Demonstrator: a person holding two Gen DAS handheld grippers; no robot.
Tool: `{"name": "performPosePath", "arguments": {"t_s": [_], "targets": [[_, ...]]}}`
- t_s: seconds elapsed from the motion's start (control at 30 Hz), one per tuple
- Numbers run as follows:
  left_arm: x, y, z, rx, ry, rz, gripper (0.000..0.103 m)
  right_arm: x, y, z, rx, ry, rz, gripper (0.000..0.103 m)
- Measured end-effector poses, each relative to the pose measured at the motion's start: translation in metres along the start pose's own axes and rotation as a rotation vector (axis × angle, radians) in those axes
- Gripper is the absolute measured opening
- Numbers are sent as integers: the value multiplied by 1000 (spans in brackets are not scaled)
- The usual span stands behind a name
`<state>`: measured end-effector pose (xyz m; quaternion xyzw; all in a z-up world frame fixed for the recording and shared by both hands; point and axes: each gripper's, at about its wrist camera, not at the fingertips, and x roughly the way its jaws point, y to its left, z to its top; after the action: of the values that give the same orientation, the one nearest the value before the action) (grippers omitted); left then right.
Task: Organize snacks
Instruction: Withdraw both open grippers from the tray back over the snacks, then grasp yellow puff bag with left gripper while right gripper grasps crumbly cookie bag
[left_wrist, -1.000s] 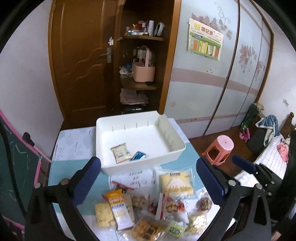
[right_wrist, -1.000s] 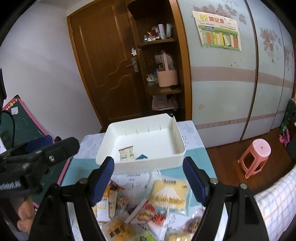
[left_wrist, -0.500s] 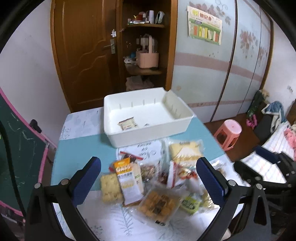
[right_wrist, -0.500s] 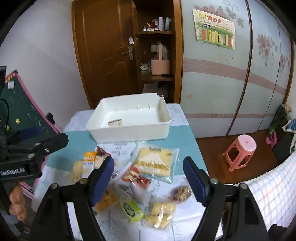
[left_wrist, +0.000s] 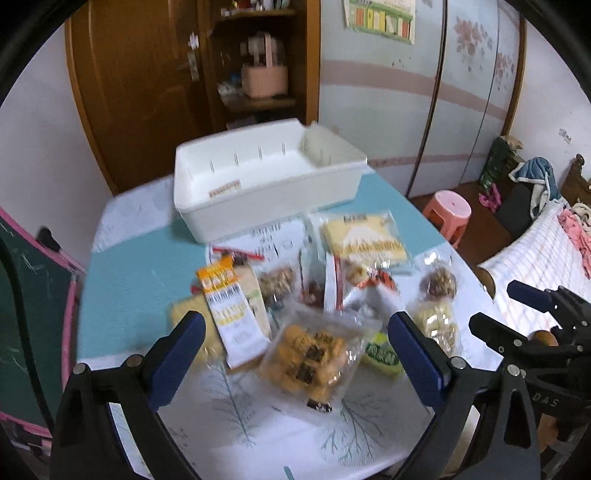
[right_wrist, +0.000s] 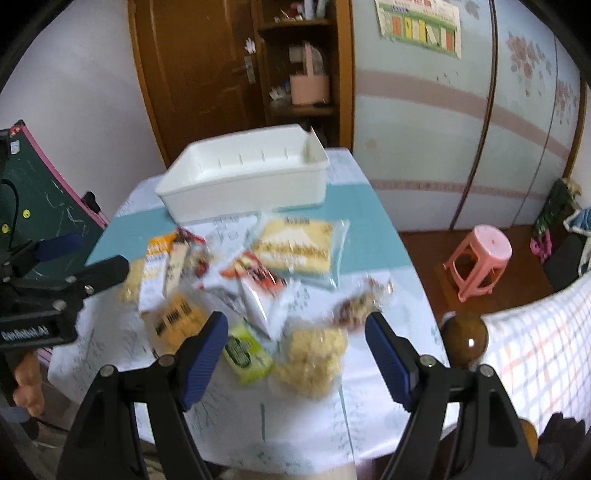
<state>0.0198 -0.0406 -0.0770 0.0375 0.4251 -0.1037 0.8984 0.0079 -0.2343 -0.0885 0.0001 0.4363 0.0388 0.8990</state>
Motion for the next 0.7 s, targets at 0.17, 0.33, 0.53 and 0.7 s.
{"name": "performPosePath", "arguments": {"t_s": [0.17, 0.33, 0.53, 0.7], "targets": [[23, 10, -14, -28, 81, -18, 99, 14, -15, -18, 35, 70, -22, 77], [45, 9, -31, 2, 175, 0, 99, 19, -37, -27, 93, 107, 1, 77], [59, 5, -49, 59, 233, 8, 99, 30, -67, -38, 181, 159, 34, 77], [69, 1, -60, 80, 273, 10, 99, 40, -78, -41, 245, 184, 81, 77]]}}
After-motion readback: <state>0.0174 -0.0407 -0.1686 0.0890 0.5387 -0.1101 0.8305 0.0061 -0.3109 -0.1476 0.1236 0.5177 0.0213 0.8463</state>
